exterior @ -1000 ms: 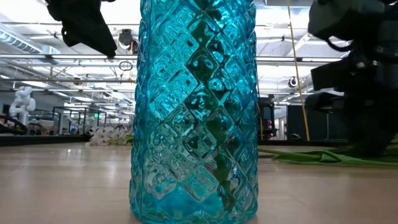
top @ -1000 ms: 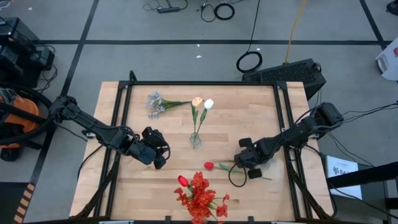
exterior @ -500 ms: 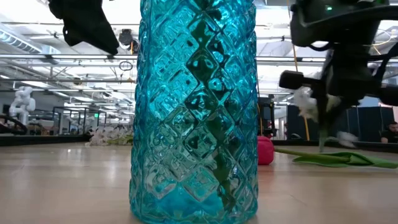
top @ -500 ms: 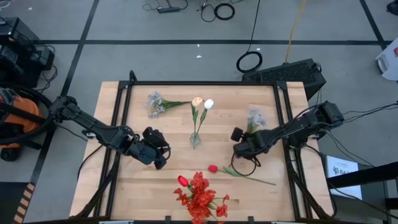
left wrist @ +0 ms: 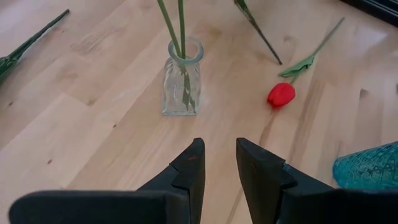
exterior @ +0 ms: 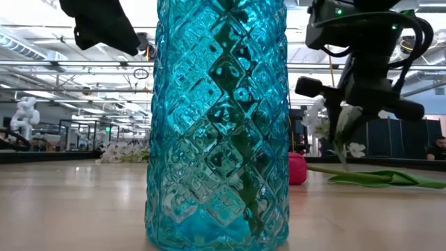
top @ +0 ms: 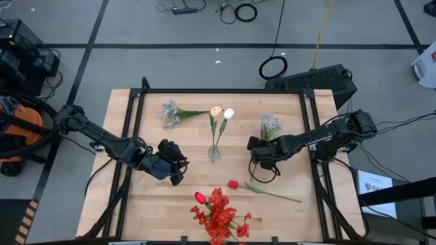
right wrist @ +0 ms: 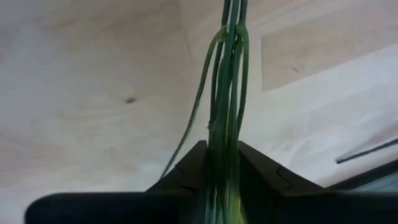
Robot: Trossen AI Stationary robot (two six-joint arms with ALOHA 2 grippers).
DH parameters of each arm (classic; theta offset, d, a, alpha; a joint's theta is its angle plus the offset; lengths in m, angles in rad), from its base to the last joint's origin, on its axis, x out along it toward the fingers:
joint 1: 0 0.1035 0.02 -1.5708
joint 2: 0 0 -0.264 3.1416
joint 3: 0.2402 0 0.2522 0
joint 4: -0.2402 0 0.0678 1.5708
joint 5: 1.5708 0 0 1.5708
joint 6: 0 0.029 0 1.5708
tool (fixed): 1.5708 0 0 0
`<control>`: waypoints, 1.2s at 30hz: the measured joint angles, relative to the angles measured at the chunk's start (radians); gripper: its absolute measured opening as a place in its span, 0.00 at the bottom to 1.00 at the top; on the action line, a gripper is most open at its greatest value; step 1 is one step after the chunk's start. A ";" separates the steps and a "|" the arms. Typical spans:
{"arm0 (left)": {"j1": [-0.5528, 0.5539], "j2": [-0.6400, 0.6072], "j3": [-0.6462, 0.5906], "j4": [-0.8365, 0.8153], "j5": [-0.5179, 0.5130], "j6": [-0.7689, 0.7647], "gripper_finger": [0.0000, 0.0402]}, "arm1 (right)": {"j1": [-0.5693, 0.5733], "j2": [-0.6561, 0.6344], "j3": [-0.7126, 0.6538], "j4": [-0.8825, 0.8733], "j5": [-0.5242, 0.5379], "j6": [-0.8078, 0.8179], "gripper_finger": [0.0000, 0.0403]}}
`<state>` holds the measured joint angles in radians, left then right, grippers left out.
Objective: Sort flowers into vase by color
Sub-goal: Put the bottom white flowers into the transparent vase
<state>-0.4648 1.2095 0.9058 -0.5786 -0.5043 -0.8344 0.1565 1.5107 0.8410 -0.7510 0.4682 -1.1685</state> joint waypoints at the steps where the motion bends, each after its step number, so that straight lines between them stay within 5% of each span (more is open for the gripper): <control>1: 0.000 0.000 0.000 0.003 -0.002 0.000 0.24 | -0.003 -0.006 0.000 0.000 0.000 -0.004 0.19; 9: 0.001 0.000 0.000 0.010 -0.020 0.003 0.24 | -0.009 -0.094 0.001 0.019 0.006 0.038 0.29; 12: 0.001 0.000 0.000 0.010 -0.020 0.003 0.24 | -0.009 -0.135 0.001 0.017 0.006 0.232 0.32; 15: 0.001 0.000 0.000 0.010 -0.020 0.003 0.24 | -0.015 -0.174 0.002 0.024 0.007 0.700 0.33; 22: 0.001 0.000 0.000 0.013 -0.023 0.003 0.24 | -0.033 -0.191 0.002 -0.028 -0.008 2.156 0.34; 25: 0.001 0.000 0.000 0.013 -0.023 0.004 0.24 | -0.030 -0.191 0.002 -0.038 -0.029 2.523 0.34; 29: 0.001 0.000 0.000 0.013 -0.024 0.004 0.24 | -0.038 -0.191 0.002 -0.024 -0.038 2.687 0.34; 36: 0.001 0.000 0.000 0.013 -0.024 0.047 0.24 | -0.078 -0.098 0.002 -0.030 -0.230 2.728 0.32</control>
<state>-0.4634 1.2095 0.9058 -0.5659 -0.5282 -0.7869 0.0789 1.4124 0.8425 -0.7814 0.2386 1.5599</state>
